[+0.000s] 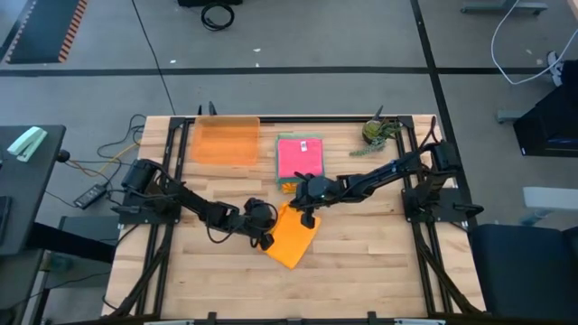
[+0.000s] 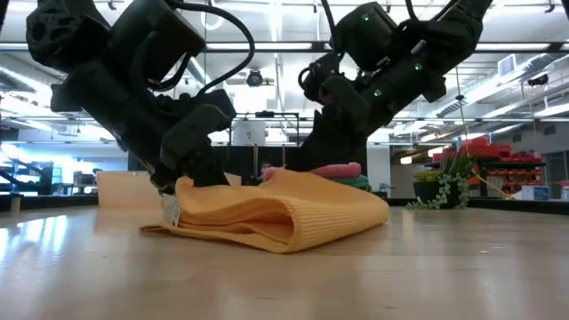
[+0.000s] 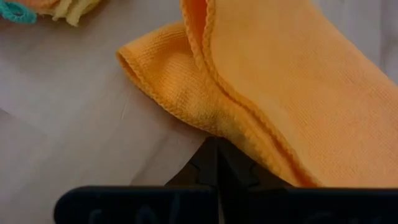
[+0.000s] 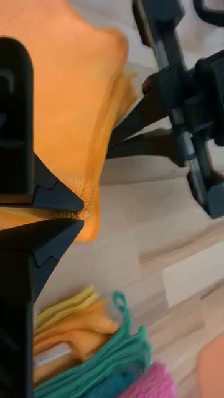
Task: Fold microfiber towels
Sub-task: Fold the orange towel
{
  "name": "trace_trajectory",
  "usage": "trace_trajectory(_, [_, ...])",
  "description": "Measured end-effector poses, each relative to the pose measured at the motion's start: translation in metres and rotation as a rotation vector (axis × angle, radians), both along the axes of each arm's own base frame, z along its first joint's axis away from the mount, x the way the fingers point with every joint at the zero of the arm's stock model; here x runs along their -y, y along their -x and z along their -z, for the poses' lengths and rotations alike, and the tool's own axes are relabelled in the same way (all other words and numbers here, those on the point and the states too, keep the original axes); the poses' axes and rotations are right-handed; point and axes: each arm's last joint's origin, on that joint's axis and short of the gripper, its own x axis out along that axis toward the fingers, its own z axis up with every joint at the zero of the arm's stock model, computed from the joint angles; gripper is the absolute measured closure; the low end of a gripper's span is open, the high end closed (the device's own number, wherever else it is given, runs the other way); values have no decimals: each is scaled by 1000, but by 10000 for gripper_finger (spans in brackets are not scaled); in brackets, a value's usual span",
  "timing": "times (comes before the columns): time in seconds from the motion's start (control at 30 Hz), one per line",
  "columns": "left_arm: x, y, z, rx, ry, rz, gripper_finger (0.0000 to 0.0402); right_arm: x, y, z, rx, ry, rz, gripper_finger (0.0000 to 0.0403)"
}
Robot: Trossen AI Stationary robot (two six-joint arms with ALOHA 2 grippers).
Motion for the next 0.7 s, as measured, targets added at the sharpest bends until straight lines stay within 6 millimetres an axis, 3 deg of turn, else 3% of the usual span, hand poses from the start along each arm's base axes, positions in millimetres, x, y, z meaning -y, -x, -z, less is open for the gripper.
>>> trace_trajectory(0.33, [-5, 2, -5, -33, -12, 14, 398, 0, -5, 15, -8, 19, 6, 364])
trace_trajectory(0.57, [-15, 19, -49, -26, -96, -22, 396, 2, -5, 14, -3, 38, 31, 339])
trace_trajectory(0.7, [-13, 13, -58, 54, -130, 28, 396, 6, -5, 14, 0, 39, 38, 299])
